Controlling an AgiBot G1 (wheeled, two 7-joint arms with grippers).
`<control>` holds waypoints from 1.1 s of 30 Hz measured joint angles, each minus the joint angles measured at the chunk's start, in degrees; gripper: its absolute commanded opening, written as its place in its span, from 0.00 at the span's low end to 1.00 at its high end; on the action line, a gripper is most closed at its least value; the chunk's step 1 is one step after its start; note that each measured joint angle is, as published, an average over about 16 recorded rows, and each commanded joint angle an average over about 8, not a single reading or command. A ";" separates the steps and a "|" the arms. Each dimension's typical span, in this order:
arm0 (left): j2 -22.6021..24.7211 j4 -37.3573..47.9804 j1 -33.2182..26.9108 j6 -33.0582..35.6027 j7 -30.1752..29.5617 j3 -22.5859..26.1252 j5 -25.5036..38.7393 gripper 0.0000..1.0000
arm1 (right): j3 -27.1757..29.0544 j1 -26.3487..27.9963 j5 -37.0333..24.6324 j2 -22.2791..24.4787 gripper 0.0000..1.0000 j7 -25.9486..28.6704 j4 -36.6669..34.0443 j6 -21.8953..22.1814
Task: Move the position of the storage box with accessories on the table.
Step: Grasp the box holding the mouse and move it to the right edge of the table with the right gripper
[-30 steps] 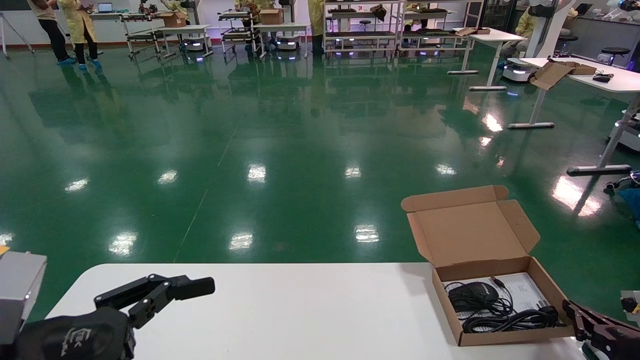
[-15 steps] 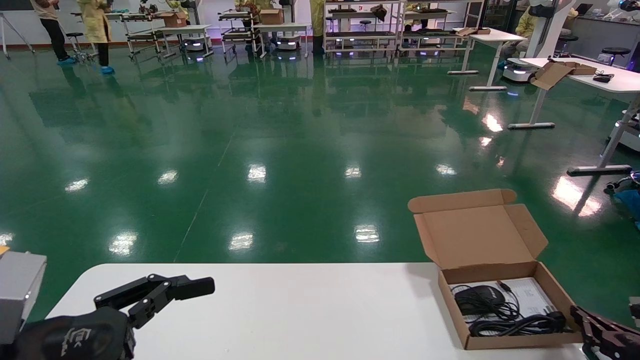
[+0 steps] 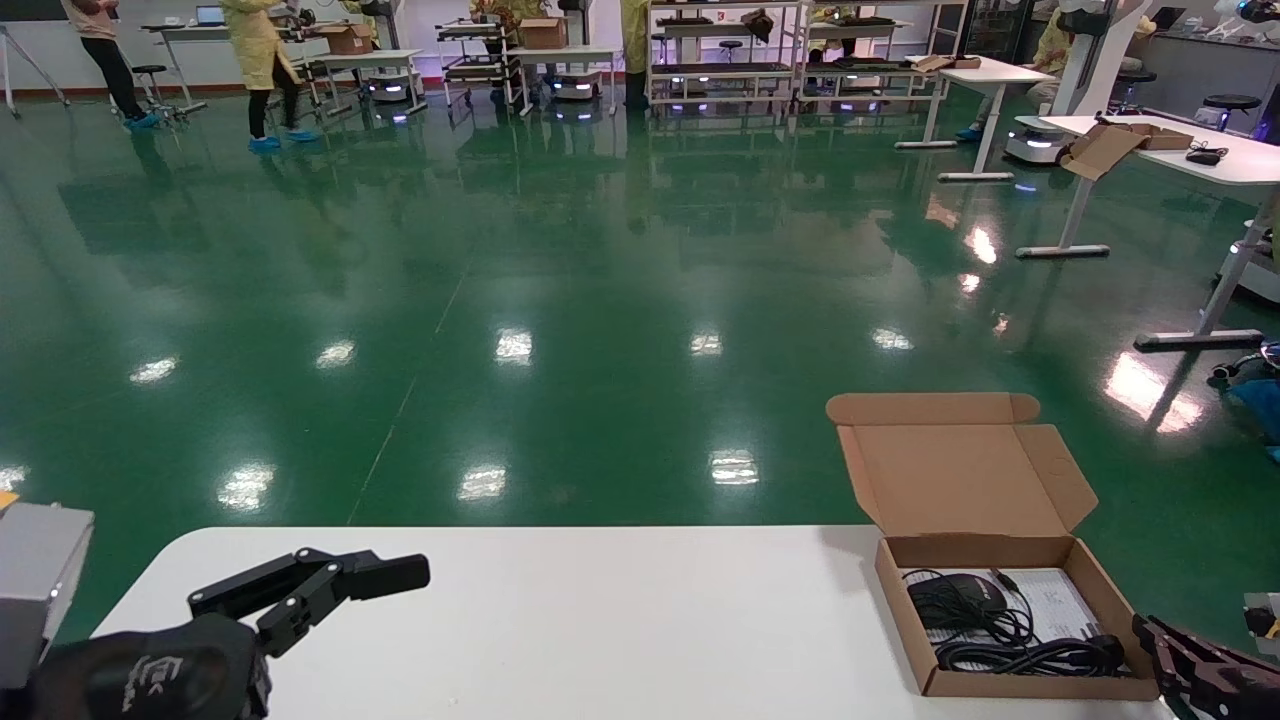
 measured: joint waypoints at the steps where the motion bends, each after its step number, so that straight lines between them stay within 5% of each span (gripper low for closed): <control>1: 0.00 0.00 0.00 0.00 0.00 0.00 0.00 1.00 | -0.02 0.04 -0.02 -0.10 1.00 -0.05 -0.03 0.31; 19: 0.00 0.00 0.00 0.00 0.00 0.00 0.00 1.00 | -0.09 1.40 -0.10 -1.63 1.00 -0.82 -0.53 8.95; 33: 0.00 0.00 0.00 0.00 0.00 0.00 0.00 1.00 | 0.26 3.23 0.40 0.07 1.00 -0.49 1.07 6.93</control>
